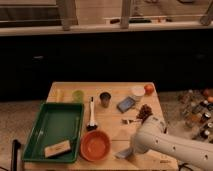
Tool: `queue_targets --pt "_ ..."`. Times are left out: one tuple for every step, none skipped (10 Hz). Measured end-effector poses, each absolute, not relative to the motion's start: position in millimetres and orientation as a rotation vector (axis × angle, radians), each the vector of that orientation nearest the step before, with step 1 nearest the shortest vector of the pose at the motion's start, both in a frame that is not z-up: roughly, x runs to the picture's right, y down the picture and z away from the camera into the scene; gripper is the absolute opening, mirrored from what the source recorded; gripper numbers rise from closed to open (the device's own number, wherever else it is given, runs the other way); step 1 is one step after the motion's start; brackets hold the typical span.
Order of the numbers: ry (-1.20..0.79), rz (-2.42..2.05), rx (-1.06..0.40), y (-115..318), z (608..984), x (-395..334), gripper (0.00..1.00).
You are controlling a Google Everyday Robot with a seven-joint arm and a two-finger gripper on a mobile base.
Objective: Place towel in plastic cup
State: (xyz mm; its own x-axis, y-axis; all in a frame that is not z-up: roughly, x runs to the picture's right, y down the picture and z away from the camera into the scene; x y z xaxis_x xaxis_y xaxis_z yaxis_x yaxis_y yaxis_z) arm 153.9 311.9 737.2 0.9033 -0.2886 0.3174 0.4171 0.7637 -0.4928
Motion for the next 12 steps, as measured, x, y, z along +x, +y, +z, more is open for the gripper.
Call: queue_targets --pt "-0.230 -0.399 -0.584 307 735 152 0.00" --pt "-0.231 -0.408 -0.582 303 733 151 0.00" --pt "-0.233 -0.417 -0.580 298 732 149 0.00" --pt "-0.233 -0.426 -0.579 295 730 148 0.00" --pt "-0.232 -0.437 -0.577 289 728 146 0.00" --pt "-0.230 -0.448 -0.575 282 726 144 0.00" --pt "-0.227 -0.458 -0.575 277 725 142 0.00" --pt "-0.222 -0.474 -0.574 268 723 139 0.00" --pt "-0.220 -0.487 -0.568 258 722 135 0.00" --pt "-0.217 -0.495 -0.564 252 721 133 0.00" --pt "-0.211 -0.506 -0.559 241 718 130 0.00" --pt "-0.205 -0.513 -0.550 234 717 129 0.00"
